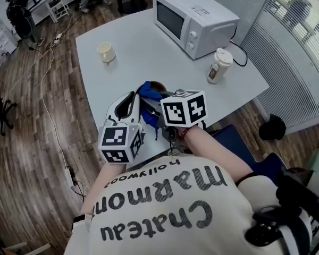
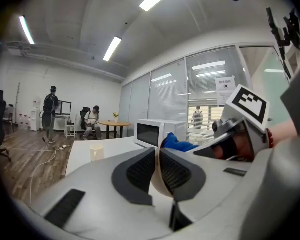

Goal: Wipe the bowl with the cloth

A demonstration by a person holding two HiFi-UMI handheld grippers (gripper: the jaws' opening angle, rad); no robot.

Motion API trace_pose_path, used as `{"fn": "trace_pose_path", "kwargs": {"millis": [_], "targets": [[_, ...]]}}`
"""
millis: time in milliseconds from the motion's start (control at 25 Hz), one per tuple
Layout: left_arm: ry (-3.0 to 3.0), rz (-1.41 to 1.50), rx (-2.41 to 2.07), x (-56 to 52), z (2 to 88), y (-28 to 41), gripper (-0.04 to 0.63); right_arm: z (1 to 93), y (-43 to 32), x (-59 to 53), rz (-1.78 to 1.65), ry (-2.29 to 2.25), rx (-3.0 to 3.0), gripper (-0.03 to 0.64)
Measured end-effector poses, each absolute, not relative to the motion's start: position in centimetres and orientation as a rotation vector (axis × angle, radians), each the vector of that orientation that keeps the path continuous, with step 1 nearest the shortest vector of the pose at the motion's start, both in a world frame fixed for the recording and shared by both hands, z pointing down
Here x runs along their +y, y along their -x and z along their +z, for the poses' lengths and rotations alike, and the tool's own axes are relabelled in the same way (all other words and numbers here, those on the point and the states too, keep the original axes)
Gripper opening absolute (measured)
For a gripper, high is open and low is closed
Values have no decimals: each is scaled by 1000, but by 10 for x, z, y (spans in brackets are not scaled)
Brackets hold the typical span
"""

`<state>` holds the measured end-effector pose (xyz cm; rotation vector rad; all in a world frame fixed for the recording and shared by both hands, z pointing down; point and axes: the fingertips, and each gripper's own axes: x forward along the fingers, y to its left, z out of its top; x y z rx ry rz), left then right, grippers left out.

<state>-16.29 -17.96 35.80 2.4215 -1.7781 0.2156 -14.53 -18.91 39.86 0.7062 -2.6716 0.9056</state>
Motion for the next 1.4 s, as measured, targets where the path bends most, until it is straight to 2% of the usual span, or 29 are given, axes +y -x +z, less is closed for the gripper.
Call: {"fn": "trace_pose_path", "kwargs": {"millis": [720, 1040, 1400], "targets": [[-2479, 263, -1699, -177, 365, 152, 34, 429, 147, -190, 857, -723, -2588, 48], [-2486, 276, -1677, -174, 369, 146, 38, 451, 128, -193, 742, -829, -2495, 48], [-2430, 277, -1691, -172, 379, 155, 40, 454, 104, -205, 782, -976, -2440, 48]]}}
